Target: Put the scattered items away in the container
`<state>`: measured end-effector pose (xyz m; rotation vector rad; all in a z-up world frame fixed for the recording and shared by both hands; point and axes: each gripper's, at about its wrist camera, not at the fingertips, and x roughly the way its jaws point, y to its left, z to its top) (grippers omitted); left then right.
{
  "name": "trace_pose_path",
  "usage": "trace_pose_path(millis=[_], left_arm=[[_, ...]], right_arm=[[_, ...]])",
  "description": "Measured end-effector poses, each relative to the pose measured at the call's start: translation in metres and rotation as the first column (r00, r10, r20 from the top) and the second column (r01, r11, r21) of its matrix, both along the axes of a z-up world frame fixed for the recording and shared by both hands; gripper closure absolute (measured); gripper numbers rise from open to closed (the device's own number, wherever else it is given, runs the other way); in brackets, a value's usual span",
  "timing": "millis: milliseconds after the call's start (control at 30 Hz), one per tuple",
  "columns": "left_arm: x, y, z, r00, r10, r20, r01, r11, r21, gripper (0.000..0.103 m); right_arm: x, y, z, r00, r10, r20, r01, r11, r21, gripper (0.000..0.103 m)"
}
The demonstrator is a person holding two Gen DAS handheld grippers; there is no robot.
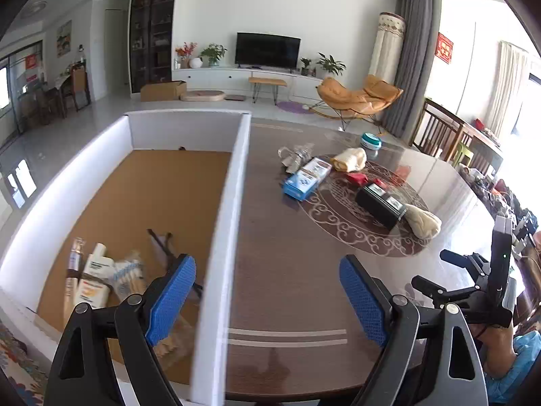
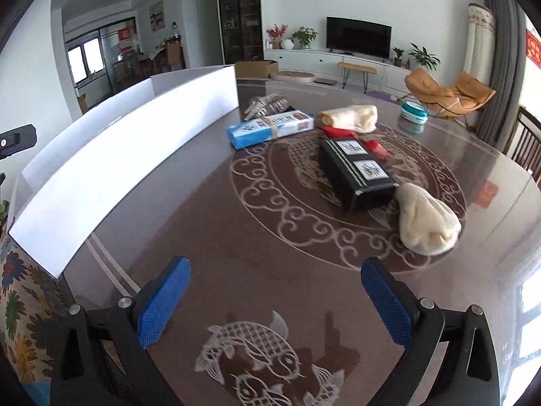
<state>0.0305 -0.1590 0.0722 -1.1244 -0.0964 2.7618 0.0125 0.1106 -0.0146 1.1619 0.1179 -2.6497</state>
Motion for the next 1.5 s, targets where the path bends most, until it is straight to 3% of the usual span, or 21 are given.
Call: trace_pose_path(millis=[167,400,567,633,967,1500], left_arm=[[-0.024,0.078,-0.063,0.987,-0.079,0.14,0.077,0.997,0.018,0.016],[-0.045,0.144,-0.106,0.969,-0.112,0.221,0.123,0.992,-0.036,0.016],[-0.057,0.159,-0.108,0.973,-0.092,0.212,0.116,0.987,-0.107,0.015],[-0.061,0.166,-0.111,0.971,-0.098,0.218,0.133,0.98,-0.15,0.003],[-0.054,0.166,-0.114,0.984,-0.093,0.155,0.114,0.984,-0.137,0.0],[-0.053,0.167,-0.114,0.985,-0.094,0.143,0.113,0.984,-0.137,0.0]], right_arm=[[0.009,0.067,-0.016,0.987,-0.146,0.064,0.146,0.989,0.011,0.002],[-0.002,0.087,-0.033,0.978,-0.153,0.142,0.149,0.988,0.038,0.002],[-0.01,0.079,-0.037,0.985,-0.116,0.128,0.108,0.992,0.066,0.0],[-0.017,0.077,-0.038,0.987,-0.104,0.126,0.097,0.993,0.065,0.0],[-0.063,0.076,-0.039,0.989,-0.082,0.12,0.075,0.995,0.064,0.0],[-0.105,0.083,-0.039,0.992,-0.045,0.12,0.038,0.997,0.06,0.0]])
